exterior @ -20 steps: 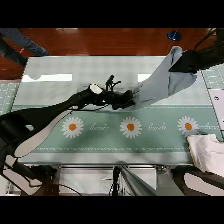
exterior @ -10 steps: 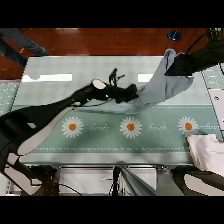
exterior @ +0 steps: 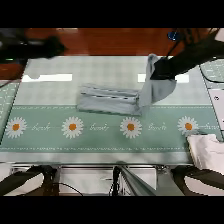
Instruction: Fold the shirts.
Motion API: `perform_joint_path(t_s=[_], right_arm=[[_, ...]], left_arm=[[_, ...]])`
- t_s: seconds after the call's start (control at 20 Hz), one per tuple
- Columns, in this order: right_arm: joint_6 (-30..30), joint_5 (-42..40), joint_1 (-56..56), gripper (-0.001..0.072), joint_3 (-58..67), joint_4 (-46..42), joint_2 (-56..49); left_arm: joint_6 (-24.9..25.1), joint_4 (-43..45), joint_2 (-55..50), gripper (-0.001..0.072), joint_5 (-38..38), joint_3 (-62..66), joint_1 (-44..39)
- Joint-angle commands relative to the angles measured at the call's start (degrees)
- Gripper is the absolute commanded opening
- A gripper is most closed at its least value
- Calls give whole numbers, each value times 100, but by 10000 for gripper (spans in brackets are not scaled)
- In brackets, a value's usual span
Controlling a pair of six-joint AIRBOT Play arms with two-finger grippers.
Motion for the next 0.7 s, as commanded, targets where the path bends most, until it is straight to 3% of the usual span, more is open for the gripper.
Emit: perform_joint_path(t_s=[0.0,0.25,0.65], right_arm=[[339,-538,662,22,0,-76,-413],[651,-1233,1510,22,0,-76,-1189],[1110,-2918,2608,23,2,577,-2514]], left_arm=[[245,549,1390,23,-389,4,1384],[409,549,2448,24,-1069,2,2529],[409,570,2581,24,-1414,-494,2247]])
